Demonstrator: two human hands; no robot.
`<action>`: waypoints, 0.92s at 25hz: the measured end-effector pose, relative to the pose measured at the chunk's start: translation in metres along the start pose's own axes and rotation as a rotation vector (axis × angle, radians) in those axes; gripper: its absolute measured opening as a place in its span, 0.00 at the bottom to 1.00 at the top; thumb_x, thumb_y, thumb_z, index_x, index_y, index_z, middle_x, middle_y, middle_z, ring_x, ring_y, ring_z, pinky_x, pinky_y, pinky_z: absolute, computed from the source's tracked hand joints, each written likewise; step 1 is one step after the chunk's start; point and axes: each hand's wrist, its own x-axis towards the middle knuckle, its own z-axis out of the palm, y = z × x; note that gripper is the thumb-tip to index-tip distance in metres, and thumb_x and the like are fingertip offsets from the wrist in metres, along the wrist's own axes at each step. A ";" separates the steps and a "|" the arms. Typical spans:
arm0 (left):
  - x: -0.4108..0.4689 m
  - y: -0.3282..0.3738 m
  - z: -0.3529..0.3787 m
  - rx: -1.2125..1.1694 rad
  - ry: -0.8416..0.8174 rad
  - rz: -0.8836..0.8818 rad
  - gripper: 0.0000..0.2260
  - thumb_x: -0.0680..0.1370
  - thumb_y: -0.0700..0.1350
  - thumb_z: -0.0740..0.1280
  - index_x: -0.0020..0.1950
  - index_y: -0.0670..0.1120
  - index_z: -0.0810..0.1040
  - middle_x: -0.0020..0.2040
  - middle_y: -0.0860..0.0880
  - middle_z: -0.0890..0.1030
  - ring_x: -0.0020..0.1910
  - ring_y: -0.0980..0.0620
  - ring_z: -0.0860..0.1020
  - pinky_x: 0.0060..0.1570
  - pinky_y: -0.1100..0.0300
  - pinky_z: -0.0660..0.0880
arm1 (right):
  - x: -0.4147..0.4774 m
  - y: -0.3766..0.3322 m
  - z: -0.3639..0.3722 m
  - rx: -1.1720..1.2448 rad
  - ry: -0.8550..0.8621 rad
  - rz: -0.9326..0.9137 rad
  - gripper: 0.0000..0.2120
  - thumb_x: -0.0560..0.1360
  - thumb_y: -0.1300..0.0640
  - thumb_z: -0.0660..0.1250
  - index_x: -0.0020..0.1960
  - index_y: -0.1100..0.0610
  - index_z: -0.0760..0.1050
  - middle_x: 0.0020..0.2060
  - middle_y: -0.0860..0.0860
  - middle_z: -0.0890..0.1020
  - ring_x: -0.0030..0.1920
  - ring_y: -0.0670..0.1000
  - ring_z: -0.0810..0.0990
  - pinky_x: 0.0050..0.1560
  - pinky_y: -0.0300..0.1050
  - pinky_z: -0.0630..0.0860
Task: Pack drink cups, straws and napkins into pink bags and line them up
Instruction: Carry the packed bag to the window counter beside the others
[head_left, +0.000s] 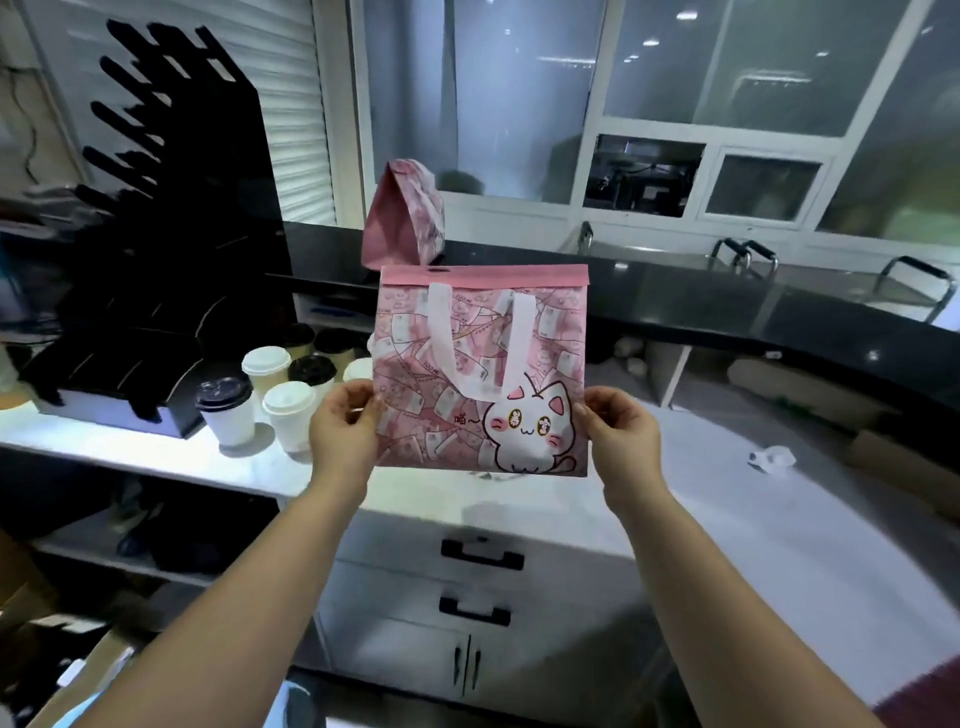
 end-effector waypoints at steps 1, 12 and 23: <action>0.026 -0.001 0.008 0.007 -0.013 0.010 0.08 0.78 0.36 0.67 0.45 0.49 0.78 0.43 0.50 0.81 0.40 0.56 0.80 0.36 0.66 0.77 | 0.023 -0.002 0.011 -0.019 0.003 -0.014 0.07 0.74 0.67 0.68 0.44 0.56 0.80 0.38 0.50 0.84 0.38 0.45 0.81 0.38 0.36 0.78; 0.206 -0.014 0.122 -0.136 -0.005 -0.035 0.08 0.78 0.37 0.67 0.44 0.50 0.78 0.43 0.51 0.81 0.43 0.53 0.79 0.46 0.61 0.77 | 0.222 -0.016 0.073 -0.182 0.099 -0.182 0.08 0.73 0.62 0.72 0.41 0.49 0.81 0.31 0.43 0.82 0.34 0.41 0.79 0.39 0.37 0.79; 0.339 -0.064 0.274 -0.128 0.137 -0.057 0.10 0.76 0.36 0.69 0.40 0.51 0.78 0.39 0.54 0.80 0.40 0.55 0.77 0.36 0.74 0.72 | 0.436 0.027 0.133 -0.256 -0.317 0.044 0.32 0.74 0.61 0.69 0.74 0.47 0.62 0.59 0.46 0.78 0.56 0.48 0.78 0.59 0.52 0.76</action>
